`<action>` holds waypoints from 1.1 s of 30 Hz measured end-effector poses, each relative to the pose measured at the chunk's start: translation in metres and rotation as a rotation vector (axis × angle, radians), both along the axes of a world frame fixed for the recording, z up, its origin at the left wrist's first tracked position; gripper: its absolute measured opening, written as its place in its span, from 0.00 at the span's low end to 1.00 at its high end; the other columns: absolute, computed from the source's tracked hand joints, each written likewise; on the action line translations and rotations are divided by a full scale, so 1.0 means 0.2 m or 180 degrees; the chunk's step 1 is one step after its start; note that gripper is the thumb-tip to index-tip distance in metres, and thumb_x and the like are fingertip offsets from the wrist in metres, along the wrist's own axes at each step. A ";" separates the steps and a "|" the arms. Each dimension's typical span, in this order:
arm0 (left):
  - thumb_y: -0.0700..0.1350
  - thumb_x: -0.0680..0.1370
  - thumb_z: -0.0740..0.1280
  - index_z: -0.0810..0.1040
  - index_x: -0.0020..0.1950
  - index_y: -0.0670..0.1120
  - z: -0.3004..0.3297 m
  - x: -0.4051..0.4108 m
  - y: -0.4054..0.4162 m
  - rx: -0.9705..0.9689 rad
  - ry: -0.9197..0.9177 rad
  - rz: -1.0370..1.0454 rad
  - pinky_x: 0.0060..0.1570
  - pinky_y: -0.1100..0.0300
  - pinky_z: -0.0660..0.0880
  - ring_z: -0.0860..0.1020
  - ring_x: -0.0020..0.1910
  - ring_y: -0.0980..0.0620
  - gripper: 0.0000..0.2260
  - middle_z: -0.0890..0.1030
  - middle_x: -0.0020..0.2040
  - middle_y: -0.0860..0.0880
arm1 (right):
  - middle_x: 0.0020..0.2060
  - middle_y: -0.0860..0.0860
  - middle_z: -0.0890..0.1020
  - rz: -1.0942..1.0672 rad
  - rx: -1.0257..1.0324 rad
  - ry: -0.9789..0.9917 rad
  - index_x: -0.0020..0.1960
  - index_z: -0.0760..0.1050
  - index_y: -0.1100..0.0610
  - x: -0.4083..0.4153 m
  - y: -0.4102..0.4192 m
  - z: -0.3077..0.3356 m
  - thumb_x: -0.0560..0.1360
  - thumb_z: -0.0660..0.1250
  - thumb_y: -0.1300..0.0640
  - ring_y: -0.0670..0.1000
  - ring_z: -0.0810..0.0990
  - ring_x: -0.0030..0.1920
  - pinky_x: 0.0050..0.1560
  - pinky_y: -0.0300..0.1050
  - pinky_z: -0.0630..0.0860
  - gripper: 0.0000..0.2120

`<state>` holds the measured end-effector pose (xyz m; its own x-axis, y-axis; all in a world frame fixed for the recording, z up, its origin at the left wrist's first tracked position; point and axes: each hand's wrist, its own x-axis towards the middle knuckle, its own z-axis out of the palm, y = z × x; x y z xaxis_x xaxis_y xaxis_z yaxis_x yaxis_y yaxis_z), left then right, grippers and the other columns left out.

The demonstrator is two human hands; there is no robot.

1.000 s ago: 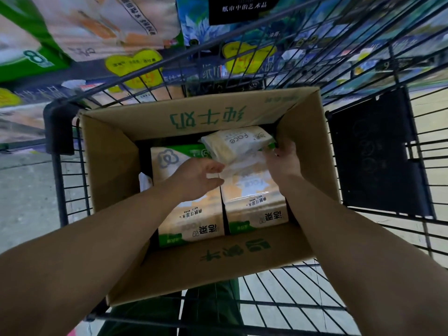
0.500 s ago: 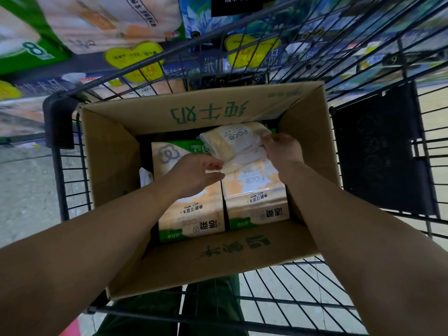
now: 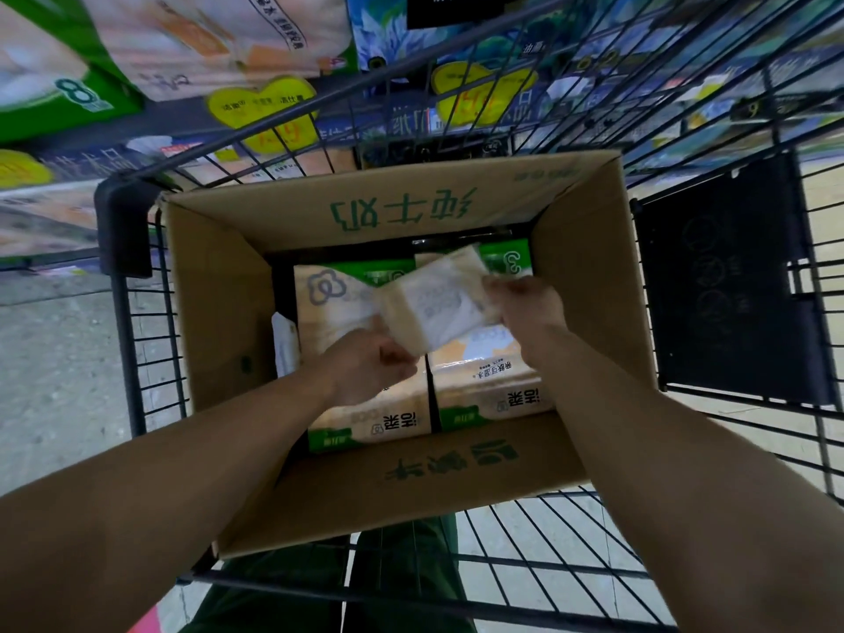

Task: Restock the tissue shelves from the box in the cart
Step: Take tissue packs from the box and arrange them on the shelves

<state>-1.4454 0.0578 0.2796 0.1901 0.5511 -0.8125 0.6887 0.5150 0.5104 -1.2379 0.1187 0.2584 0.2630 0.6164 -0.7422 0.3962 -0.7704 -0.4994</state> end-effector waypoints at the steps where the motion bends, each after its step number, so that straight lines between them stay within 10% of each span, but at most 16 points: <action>1: 0.45 0.77 0.69 0.82 0.51 0.46 -0.01 -0.01 -0.03 -0.0144 -0.0024 -0.0048 0.58 0.55 0.74 0.78 0.54 0.50 0.06 0.80 0.50 0.51 | 0.36 0.50 0.79 0.0026 -0.0068 0.0047 0.47 0.76 0.56 -0.01 -0.05 -0.01 0.73 0.70 0.50 0.52 0.79 0.39 0.40 0.43 0.75 0.10; 8: 0.56 0.75 0.68 0.72 0.55 0.44 -0.10 -0.07 -0.04 0.0126 0.0882 0.0447 0.47 0.55 0.74 0.77 0.47 0.46 0.17 0.78 0.51 0.45 | 0.51 0.54 0.79 0.0189 -0.0455 0.0076 0.66 0.71 0.53 -0.01 -0.22 -0.07 0.75 0.63 0.54 0.56 0.78 0.50 0.51 0.52 0.77 0.19; 11: 0.57 0.74 0.69 0.70 0.69 0.44 -0.13 -0.07 -0.02 -0.0085 0.0737 0.0820 0.54 0.52 0.77 0.78 0.53 0.45 0.28 0.78 0.60 0.47 | 0.56 0.52 0.79 0.0133 -0.0476 0.0250 0.67 0.71 0.52 -0.01 -0.24 -0.04 0.77 0.63 0.49 0.55 0.78 0.55 0.59 0.56 0.76 0.19; 16: 0.47 0.78 0.67 0.71 0.69 0.44 -0.05 -0.05 -0.02 -0.0528 0.0106 0.1552 0.40 0.56 0.77 0.77 0.45 0.46 0.20 0.78 0.55 0.43 | 0.65 0.52 0.73 0.0270 -0.0712 0.0457 0.73 0.64 0.52 -0.02 -0.27 0.03 0.78 0.63 0.47 0.56 0.75 0.61 0.58 0.53 0.76 0.25; 27: 0.40 0.76 0.70 0.75 0.54 0.43 0.46 -0.27 -0.01 -0.0244 -0.0458 0.2544 0.46 0.51 0.77 0.78 0.46 0.47 0.09 0.79 0.51 0.43 | 0.52 0.55 0.81 0.0591 -0.0430 0.0969 0.67 0.70 0.56 -0.22 -0.06 0.60 0.79 0.65 0.53 0.55 0.80 0.46 0.39 0.46 0.76 0.18; 33: 0.40 0.77 0.69 0.75 0.49 0.44 0.83 -0.64 -0.06 0.0389 -0.0684 0.2840 0.25 0.62 0.73 0.76 0.34 0.49 0.04 0.78 0.42 0.45 | 0.41 0.55 0.82 0.0806 -0.0016 0.1090 0.53 0.78 0.56 -0.62 0.03 0.96 0.78 0.66 0.54 0.57 0.79 0.41 0.43 0.50 0.77 0.07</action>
<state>-1.5738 0.0462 0.4453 -0.2062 0.6453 -0.7355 -0.0529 0.7432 0.6669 -1.3617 0.1246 0.4506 -0.1585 0.6260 -0.7636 0.3851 -0.6729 -0.6316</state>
